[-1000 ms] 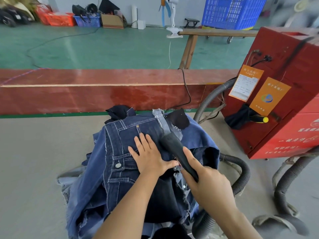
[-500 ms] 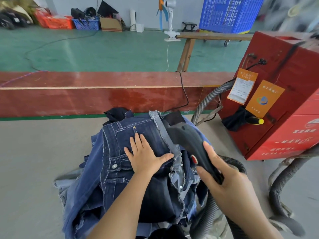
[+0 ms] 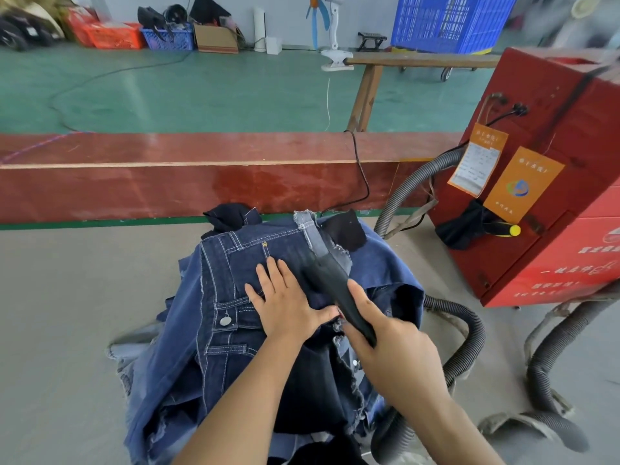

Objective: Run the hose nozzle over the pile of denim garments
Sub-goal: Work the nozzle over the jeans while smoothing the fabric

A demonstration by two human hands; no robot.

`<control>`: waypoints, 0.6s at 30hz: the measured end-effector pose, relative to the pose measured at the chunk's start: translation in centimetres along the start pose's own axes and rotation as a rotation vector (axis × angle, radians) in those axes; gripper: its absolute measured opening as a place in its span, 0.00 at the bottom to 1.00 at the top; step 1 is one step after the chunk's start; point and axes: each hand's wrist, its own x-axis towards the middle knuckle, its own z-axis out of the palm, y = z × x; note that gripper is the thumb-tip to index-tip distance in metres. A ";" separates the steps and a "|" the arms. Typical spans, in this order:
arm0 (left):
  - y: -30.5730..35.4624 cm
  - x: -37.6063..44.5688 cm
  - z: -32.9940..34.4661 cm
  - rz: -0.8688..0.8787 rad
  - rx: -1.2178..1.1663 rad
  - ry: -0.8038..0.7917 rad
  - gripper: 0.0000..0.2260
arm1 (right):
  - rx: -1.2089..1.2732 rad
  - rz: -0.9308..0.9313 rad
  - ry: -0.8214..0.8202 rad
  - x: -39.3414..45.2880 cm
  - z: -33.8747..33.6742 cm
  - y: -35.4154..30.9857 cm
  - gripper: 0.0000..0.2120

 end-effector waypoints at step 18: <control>-0.1 -0.3 0.0 0.006 -0.002 -0.017 0.63 | 0.179 0.087 -0.005 -3.9 -1.9 1.8 0.31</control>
